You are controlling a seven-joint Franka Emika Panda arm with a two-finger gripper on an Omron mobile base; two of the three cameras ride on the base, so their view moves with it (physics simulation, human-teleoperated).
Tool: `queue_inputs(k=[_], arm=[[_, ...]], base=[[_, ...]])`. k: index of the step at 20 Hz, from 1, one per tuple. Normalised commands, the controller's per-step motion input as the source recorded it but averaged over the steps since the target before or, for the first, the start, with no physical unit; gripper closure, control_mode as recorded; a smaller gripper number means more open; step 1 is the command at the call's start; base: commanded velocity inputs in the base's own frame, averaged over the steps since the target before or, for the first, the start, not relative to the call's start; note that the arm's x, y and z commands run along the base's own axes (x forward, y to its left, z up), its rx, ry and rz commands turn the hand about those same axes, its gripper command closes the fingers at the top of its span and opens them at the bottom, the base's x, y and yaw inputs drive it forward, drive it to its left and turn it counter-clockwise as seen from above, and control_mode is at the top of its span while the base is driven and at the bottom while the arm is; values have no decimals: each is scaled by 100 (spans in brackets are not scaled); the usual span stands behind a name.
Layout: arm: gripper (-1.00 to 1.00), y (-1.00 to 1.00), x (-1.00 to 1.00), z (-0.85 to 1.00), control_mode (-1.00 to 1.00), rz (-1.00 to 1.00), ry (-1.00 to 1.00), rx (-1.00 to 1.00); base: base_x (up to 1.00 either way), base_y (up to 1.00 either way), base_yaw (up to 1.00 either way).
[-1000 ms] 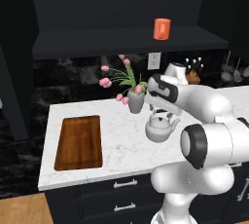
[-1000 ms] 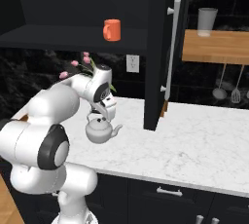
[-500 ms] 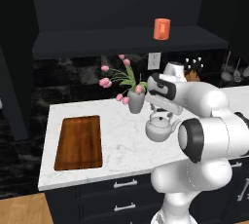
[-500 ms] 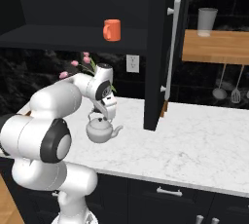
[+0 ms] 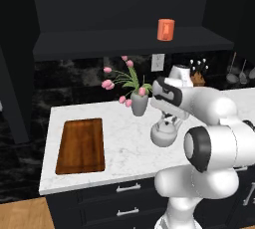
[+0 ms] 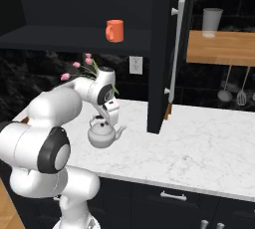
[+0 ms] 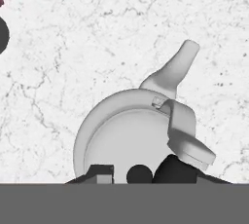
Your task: Pick the kettle from the counter and place it on the tray. Then pick the mug from the cabinet and place it on the tray. Then close the cabinet doors.
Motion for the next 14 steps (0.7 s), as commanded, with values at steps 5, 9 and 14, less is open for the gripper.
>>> queue_inputs(k=[5, 9, 14], arm=[[100, 3, -38, -14, -100, 0, -1, 0], [100, 17, -37, 9, -100, 0, -11, 0], [100, 32, -42, 30, -100, 0, -17, 0]], base=[[0, 0, 0], [0, 0, 0], [0, 0, 0]])
